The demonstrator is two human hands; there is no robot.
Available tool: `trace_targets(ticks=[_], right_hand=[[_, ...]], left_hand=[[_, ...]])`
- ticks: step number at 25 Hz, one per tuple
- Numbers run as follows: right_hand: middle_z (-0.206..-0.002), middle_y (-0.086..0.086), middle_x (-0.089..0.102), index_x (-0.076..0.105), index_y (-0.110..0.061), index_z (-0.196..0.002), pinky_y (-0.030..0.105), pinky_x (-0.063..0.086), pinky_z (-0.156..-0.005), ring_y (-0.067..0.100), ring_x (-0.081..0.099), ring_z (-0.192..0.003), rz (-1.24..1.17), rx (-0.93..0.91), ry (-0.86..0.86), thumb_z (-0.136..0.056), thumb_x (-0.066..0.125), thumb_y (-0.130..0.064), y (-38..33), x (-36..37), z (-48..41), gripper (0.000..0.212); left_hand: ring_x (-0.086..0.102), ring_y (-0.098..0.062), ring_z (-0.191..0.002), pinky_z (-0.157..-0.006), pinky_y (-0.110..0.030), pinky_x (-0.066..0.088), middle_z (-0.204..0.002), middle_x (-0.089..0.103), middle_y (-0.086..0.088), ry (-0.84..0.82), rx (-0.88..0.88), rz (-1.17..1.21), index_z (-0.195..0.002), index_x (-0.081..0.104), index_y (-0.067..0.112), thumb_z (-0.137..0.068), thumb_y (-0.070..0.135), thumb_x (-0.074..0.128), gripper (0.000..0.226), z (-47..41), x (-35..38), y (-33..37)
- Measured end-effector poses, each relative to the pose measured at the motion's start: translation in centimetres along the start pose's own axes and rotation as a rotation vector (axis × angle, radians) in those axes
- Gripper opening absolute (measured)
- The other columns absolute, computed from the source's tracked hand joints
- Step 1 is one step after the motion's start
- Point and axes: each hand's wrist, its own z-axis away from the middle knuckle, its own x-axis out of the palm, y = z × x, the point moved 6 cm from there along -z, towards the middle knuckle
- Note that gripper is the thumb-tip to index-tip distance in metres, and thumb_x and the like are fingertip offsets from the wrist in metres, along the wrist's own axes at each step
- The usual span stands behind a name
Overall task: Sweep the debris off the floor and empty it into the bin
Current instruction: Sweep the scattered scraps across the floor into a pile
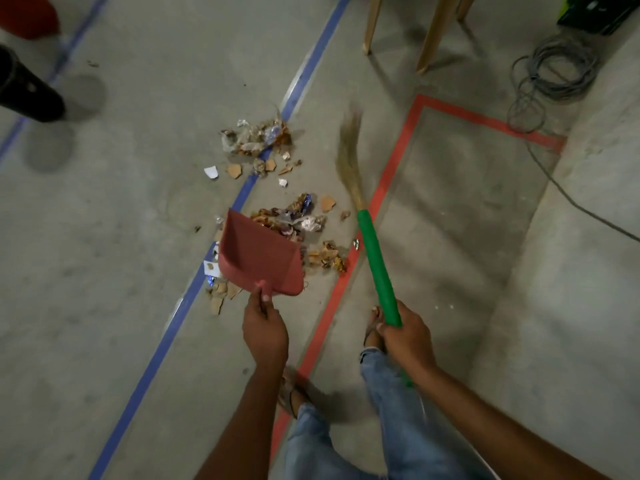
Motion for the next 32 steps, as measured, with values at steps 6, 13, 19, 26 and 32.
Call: trace_targets(ticks=[6,13,19,26,32], right_hand=[[-0.086,0.007,0.070,0.067,-0.012,-0.099,0.041,0.060,-0.075,0.028,0.067,-0.077,-0.119,0.381,-0.027,-0.083,0.059,-0.019,7.2,9.9,13.0,0.019],[-0.086,0.014,0.075,0.069,-0.001,-0.103,0.027,0.053,-0.047,0.027,0.071,-0.067,0.084,0.362,-0.187,-0.082,0.066,-0.019,0.5,23.5,10.6,0.028],[-0.065,0.011,0.066,0.065,0.005,-0.106,0.026,0.045,-0.041,0.019,0.056,-0.041,-0.029,0.247,-0.131,-0.083,0.070,-0.006,-12.2,23.7,2.7,0.026],[-0.058,0.009,0.058,0.066,-0.005,-0.099,0.027,0.041,-0.044,0.021,0.051,-0.045,-0.159,0.058,-0.061,-0.080,0.067,-0.002,-15.2,17.6,7.1,0.020],[-0.066,0.000,0.063,0.056,-0.043,-0.131,0.021,0.040,-0.039,0.008,0.053,-0.043,0.036,-0.116,-0.112,-0.082,0.067,-0.006,-7.9,15.8,17.4,0.062]], left_hand=[[0.071,-0.020,-0.101,-0.093,-0.050,0.056,-0.116,0.071,0.008,-0.051,-0.039,0.065,-0.137,0.056,0.040,-0.103,0.063,0.034,0.047,1.1,-7.3,-7.6],[0.071,-0.009,-0.079,-0.085,-0.045,0.058,-0.101,0.072,0.006,0.011,-0.185,0.174,-0.132,0.064,0.028,-0.104,0.052,0.047,0.040,0.2,-15.3,-16.1],[0.071,-0.008,-0.081,-0.078,-0.031,0.050,-0.111,0.071,0.004,0.044,-0.164,0.235,-0.134,0.063,0.026,-0.104,0.054,0.048,0.044,-3.3,-18.8,-17.9],[0.071,-0.015,-0.087,-0.091,-0.042,0.055,-0.119,0.071,0.002,0.028,-0.156,0.271,-0.137,0.061,0.026,-0.105,0.050,0.047,0.042,-5.8,-20.3,-16.6],[0.071,-0.024,-0.101,-0.091,-0.052,0.056,-0.118,0.072,0.000,0.076,-0.120,0.160,-0.138,0.055,0.037,-0.103,0.058,0.034,0.045,-6.9,-23.2,-17.6]])
